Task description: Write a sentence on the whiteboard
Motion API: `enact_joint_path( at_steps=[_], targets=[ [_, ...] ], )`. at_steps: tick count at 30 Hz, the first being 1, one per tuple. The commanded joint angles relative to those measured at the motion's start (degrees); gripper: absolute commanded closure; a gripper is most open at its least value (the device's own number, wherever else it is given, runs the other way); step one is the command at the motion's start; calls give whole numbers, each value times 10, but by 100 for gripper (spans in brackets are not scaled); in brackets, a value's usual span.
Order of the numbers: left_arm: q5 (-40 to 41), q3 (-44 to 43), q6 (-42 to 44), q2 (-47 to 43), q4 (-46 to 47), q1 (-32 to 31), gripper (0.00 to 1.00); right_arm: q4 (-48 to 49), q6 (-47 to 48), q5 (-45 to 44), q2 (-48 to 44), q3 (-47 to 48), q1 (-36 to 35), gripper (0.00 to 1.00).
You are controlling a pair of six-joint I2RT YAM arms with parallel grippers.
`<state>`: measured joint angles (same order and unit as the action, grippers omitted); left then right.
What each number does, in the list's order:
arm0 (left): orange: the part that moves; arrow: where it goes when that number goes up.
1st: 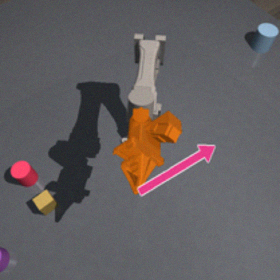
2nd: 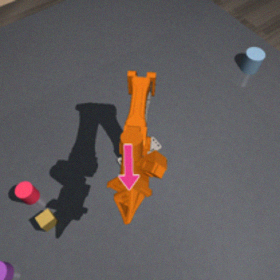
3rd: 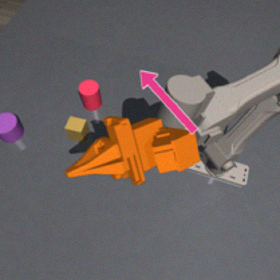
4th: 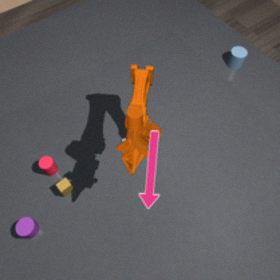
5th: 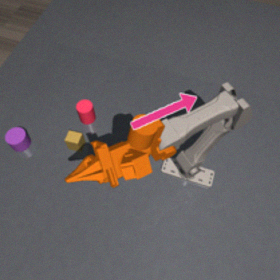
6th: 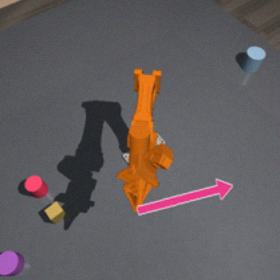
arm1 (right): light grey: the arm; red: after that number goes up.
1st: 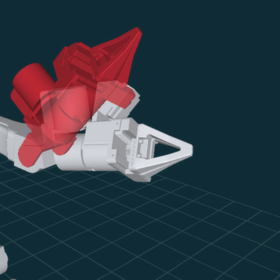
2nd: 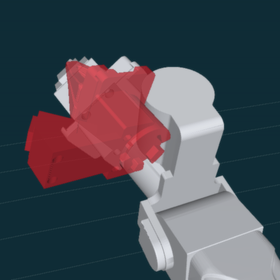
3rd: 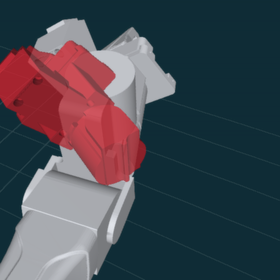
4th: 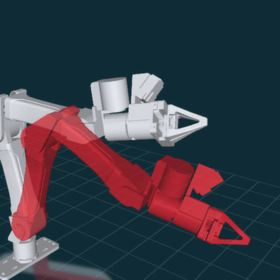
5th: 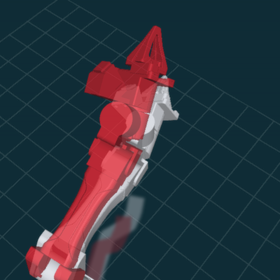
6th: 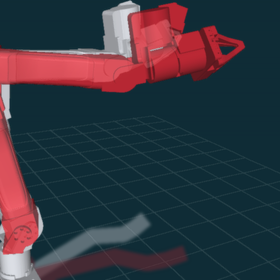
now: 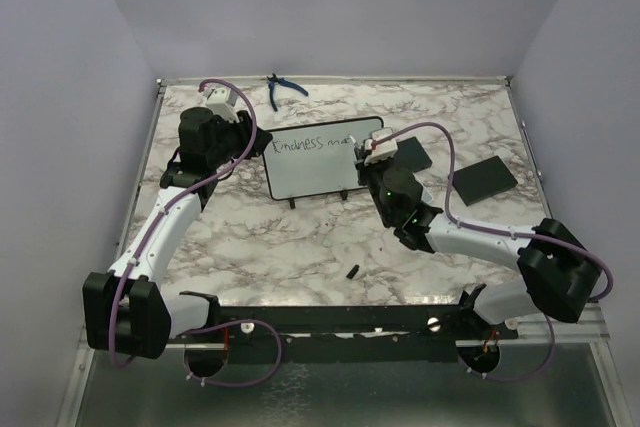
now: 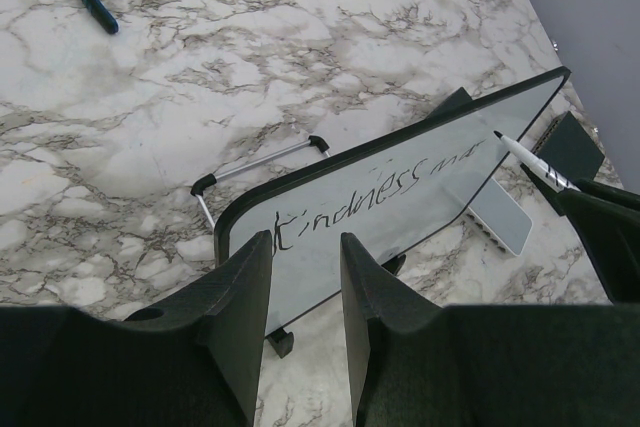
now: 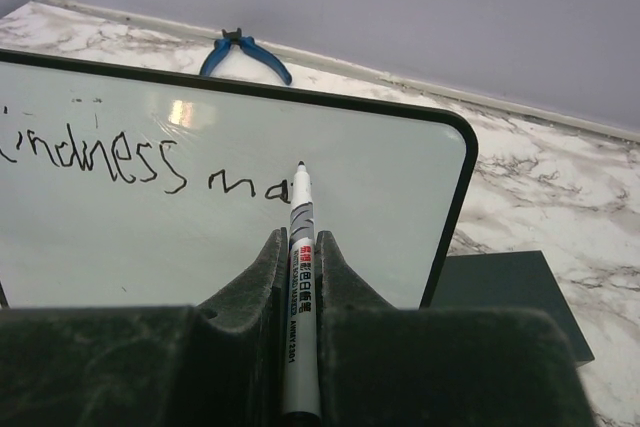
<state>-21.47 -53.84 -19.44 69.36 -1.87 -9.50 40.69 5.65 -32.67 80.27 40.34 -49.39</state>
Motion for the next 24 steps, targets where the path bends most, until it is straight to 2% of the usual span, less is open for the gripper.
enact_joint_path(
  at_steps=[1,24],
  targets=[
    [-7,5,5,-17,4,-3,65,15,10,-3,19,25,2,100],
    [-7,5,5,-17,4,-3,65,-13,-32,-35,13,-6,2,100]
  ],
)
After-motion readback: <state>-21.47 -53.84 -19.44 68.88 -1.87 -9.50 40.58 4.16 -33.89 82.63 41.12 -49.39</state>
